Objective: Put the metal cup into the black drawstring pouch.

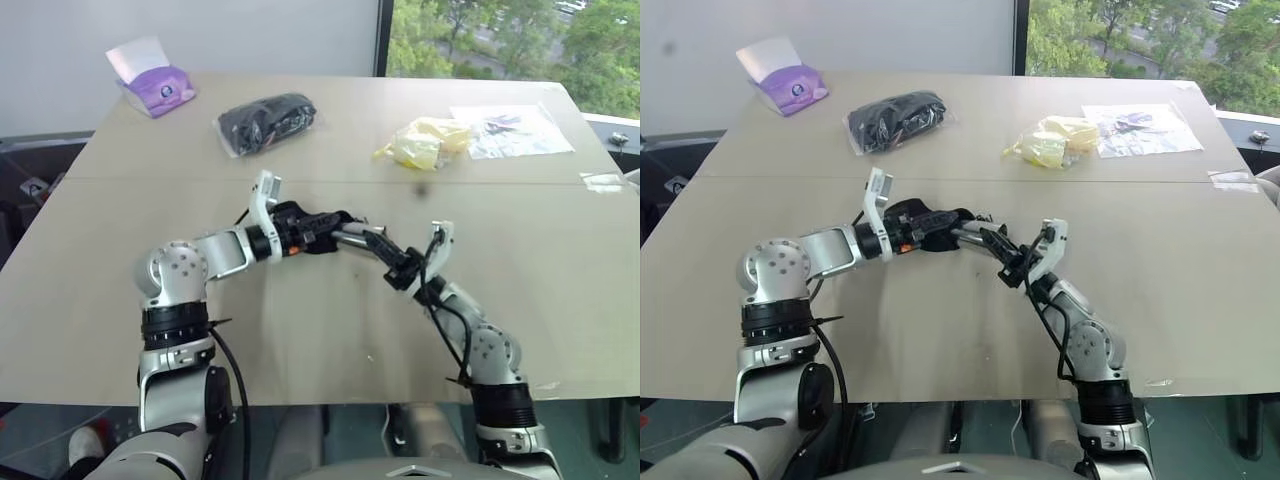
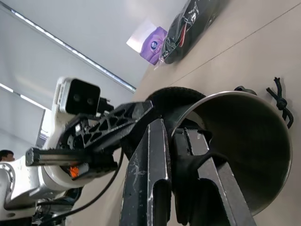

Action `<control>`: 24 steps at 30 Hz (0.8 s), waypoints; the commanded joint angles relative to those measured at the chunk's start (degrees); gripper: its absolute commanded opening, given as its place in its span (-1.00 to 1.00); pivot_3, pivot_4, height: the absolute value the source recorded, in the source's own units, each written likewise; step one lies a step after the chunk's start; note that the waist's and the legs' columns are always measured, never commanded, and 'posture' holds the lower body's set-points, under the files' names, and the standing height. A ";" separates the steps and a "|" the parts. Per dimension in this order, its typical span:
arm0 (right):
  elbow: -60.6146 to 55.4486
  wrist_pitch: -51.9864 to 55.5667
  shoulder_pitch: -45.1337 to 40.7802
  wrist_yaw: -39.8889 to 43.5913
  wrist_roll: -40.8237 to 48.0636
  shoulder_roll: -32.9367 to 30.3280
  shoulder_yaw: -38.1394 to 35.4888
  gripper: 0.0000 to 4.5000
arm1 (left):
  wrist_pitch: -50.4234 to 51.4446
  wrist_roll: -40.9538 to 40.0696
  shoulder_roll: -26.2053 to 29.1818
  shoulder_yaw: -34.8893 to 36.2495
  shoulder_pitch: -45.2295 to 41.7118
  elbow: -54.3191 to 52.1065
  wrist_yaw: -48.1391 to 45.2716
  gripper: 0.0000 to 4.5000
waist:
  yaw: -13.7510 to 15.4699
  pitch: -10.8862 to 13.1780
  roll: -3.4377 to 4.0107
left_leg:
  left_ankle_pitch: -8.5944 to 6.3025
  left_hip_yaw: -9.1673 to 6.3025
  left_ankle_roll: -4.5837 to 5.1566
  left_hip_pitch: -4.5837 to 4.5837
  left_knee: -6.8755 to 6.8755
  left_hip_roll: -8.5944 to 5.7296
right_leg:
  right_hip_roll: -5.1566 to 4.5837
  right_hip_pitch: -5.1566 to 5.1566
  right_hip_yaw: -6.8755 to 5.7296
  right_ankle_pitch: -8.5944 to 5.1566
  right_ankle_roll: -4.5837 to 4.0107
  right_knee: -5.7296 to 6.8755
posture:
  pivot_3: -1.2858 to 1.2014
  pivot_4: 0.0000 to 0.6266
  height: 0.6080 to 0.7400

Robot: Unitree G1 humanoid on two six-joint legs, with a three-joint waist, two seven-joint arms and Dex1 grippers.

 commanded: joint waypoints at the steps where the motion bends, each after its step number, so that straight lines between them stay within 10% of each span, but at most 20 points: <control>1: -1.07 0.40 -1.40 -0.49 5.93 4.24 -2.55 -0.98 | -0.90 -0.29 0.70 0.30 0.73 -2.37 -0.41 -1.00 | 0.04 0.00 0.00 | 0.00 0.00 0.00 0.00 0.00 0.00 | 0.00 0.00 0.00 0.00 0.00 0.00 | 0.03 -0.52 1.00; 24: 9.71 -3.06 -4.83 3.65 -6.72 1.74 6.21 -0.98 | 0.06 -4.02 -1.60 3.55 1.74 -5.07 3.08 -1.00 | -0.14 -0.02 -0.03 | 0.00 0.00 0.00 0.04 0.01 0.00 | 0.01 0.01 0.00 0.00 0.00 0.01 | 0.03 -0.52 1.00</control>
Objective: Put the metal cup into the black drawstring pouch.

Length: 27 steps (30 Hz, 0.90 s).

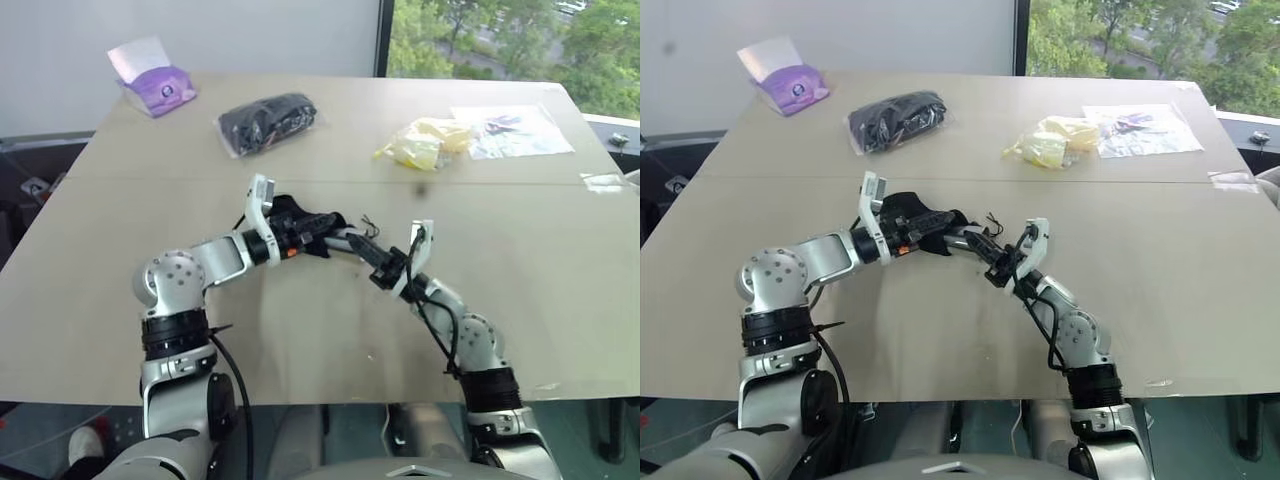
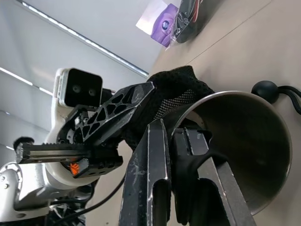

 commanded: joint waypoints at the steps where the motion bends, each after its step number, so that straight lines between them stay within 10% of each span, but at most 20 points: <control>1: 1.58 -3.47 -0.39 1.06 -6.43 0.60 3.46 -0.98 | 0.09 -1.62 0.38 0.27 0.08 -3.18 -0.08 -1.00 | -0.07 -0.02 -0.03 | 0.00 0.00 0.00 0.02 0.00 0.00 | 0.01 0.00 0.00 0.00 0.00 0.00 | 0.03 -0.52 1.00; 27: 28.91 -60.07 -22.40 8.54 -59.06 -8.82 25.29 -0.98 | 1.79 -7.50 0.39 -3.40 -1.53 -11.41 -0.80 -1.00 | -0.11 -0.02 -0.04 | 0.22 -0.02 -0.38 0.05 -0.02 0.00 | -0.01 0.01 0.03 0.02 -0.01 0.02 | 0.03 -0.52 1.00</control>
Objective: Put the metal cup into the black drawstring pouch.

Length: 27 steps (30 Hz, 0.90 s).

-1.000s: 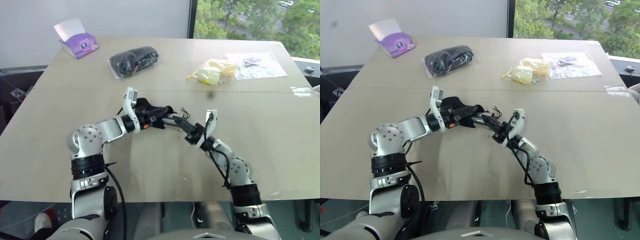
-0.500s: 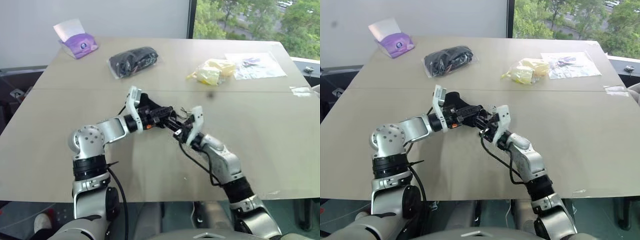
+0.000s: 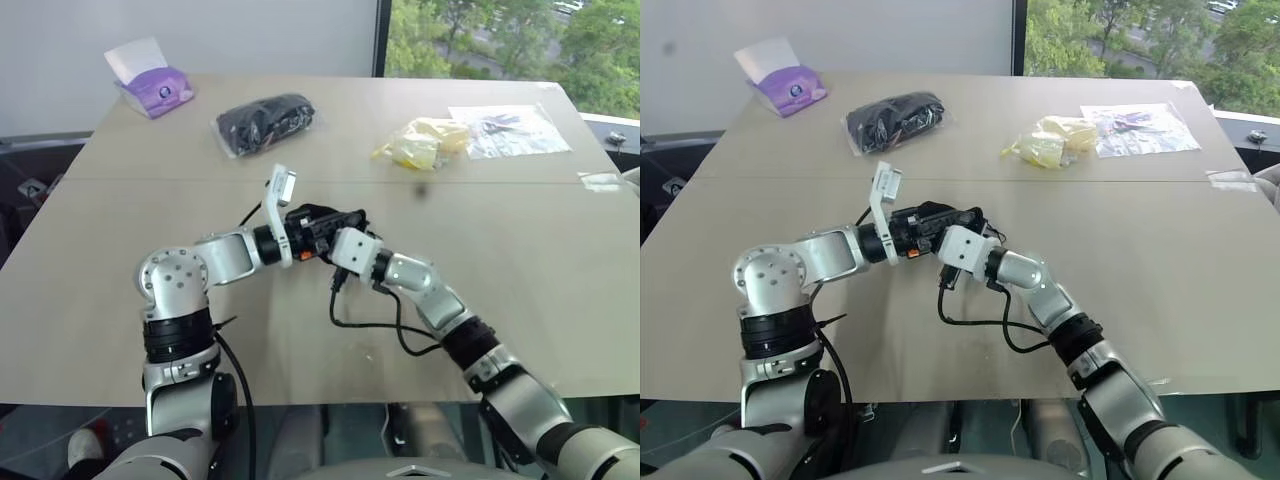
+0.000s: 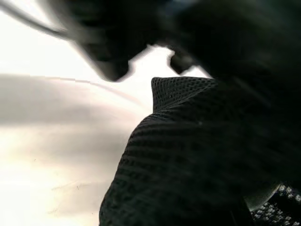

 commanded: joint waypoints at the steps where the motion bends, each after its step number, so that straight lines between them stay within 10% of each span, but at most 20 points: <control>1: 2.16 -0.81 -2.45 1.40 -1.37 1.11 0.54 -0.98 | -2.85 -0.32 0.63 -0.74 -0.52 -2.58 -1.18 -1.00 | 0.05 0.00 0.00 | 0.01 -0.01 -0.02 0.00 0.00 0.00 | 0.00 0.00 -0.01 0.00 0.00 0.01 | 0.03 -0.52 1.00; 5: -4.48 5.64 -0.44 3.16 1.48 -1.86 -3.36 -0.58 | -8.91 5.73 3.47 -2.65 0.96 -2.00 -2.12 -1.00 | 0.21 0.00 0.01 | 0.02 0.00 -0.04 -0.02 0.00 0.00 | -0.02 0.01 -0.01 0.01 -0.01 -0.02 | 0.03 -0.52 1.00; 11: -31.44 25.61 9.24 8.40 8.19 -9.10 -7.45 0.59 | -17.21 13.14 8.83 -5.80 0.29 2.41 -7.36 -1.00 | 0.55 0.01 0.02 | 0.02 -0.06 -0.03 -0.06 -0.04 -0.02 | -0.04 0.00 -0.06 0.00 -0.02 -0.04 | 0.03 -0.52 1.00; 16: -40.89 37.15 13.31 5.42 10.09 -10.45 -10.00 0.59 | -20.62 16.29 13.53 -7.70 -1.94 3.94 -12.94 -1.00 | 0.19 0.01 0.02 | -0.11 -0.06 0.19 -0.04 -0.05 -0.01 | 0.01 -0.01 -0.07 0.00 -0.02 -0.03 | 0.03 -0.52 1.00; 27: -16.34 34.53 3.93 -4.44 4.30 -1.86 -8.41 0.59 | -18.65 15.31 17.75 -6.06 -4.05 0.69 -15.43 -1.00 | 0.13 0.01 0.01 | -0.10 0.00 0.19 -0.05 -0.03 0.00 | 0.02 -0.03 -0.02 0.00 -0.01 -0.04 | 0.03 -0.52 1.00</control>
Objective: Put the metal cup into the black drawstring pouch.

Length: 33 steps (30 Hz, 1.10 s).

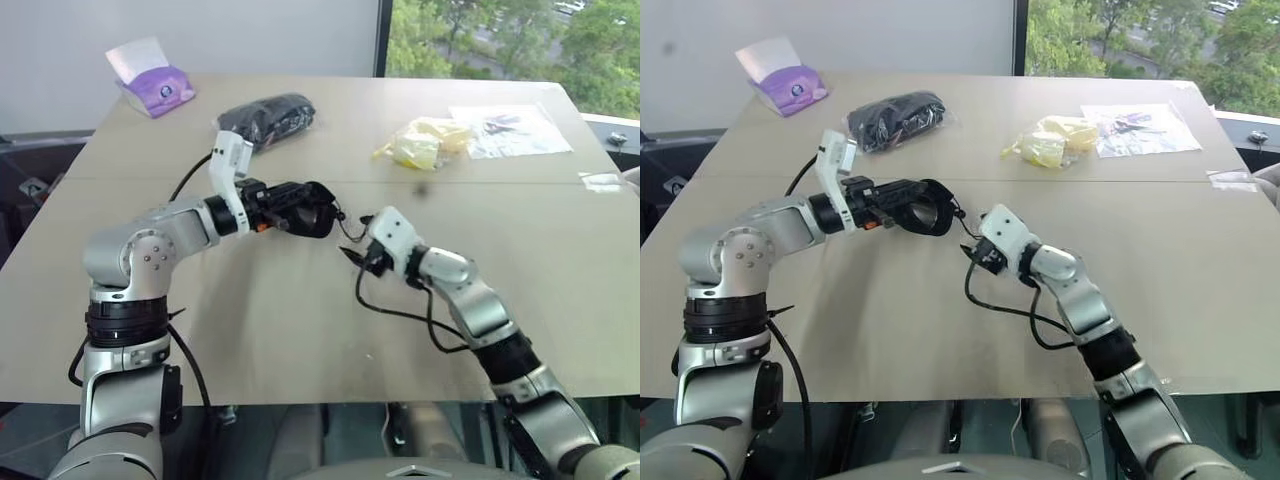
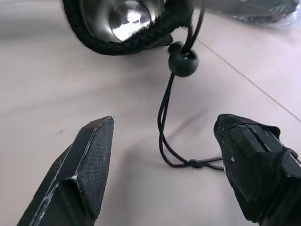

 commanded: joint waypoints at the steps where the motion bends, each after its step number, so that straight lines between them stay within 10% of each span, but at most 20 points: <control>1: 6.40 -3.50 -3.69 -3.96 -0.96 2.46 -1.31 0.59 | 0.60 -1.51 1.08 1.67 -1.60 -3.96 -0.23 -1.00 | 0.01 0.00 0.00 | 0.01 0.01 -0.02 -0.02 -0.01 0.00 | -0.01 -0.02 0.00 0.00 0.00 0.00 | 0.03 -0.52 1.00; 9: 7.25 -5.62 -3.62 -5.69 -1.20 0.96 -3.47 -0.94 | 0.40 -1.28 0.64 2.13 0.34 -5.94 0.54 -1.00 | 0.03 0.00 0.00 | 0.04 0.01 -0.07 -0.05 -0.04 -0.01 | -0.03 -0.03 -0.01 0.00 0.00 -0.02 | 0.03 -0.52 1.00; 13: -5.23 -3.03 -0.58 -3.83 -3.16 -6.09 -4.70 -0.99 | -3.40 -0.09 0.88 -0.47 3.61 -8.48 -3.27 -1.00 | 0.09 0.03 0.05 | 0.00 0.01 0.00 -0.05 -0.04 -0.01 | -0.04 -0.04 -0.01 0.00 0.00 -0.01 | 0.03 -0.52 1.00; 20: -25.47 10.16 -0.58 0.58 -2.10 -15.00 -8.24 -1.00 | -11.86 6.12 0.30 -11.07 1.52 -9.17 -11.26 0.12 | 0.32 0.03 0.04 | -0.01 0.01 0.01 -0.04 -0.02 -0.01 | -0.01 -0.03 -0.01 0.00 0.00 0.02 | 0.03 -0.52 1.00; 33: -34.67 20.52 -1.81 0.67 -3.06 -16.49 -6.81 -1.00 | -28.59 20.25 -9.78 -23.08 -10.52 10.53 -19.96 0.12 | 0.33 0.02 0.03 | -0.01 0.04 0.04 -0.09 0.02 -0.02 | 0.02 -0.03 0.00 -0.01 0.00 -0.04 | 0.03 -0.52 1.00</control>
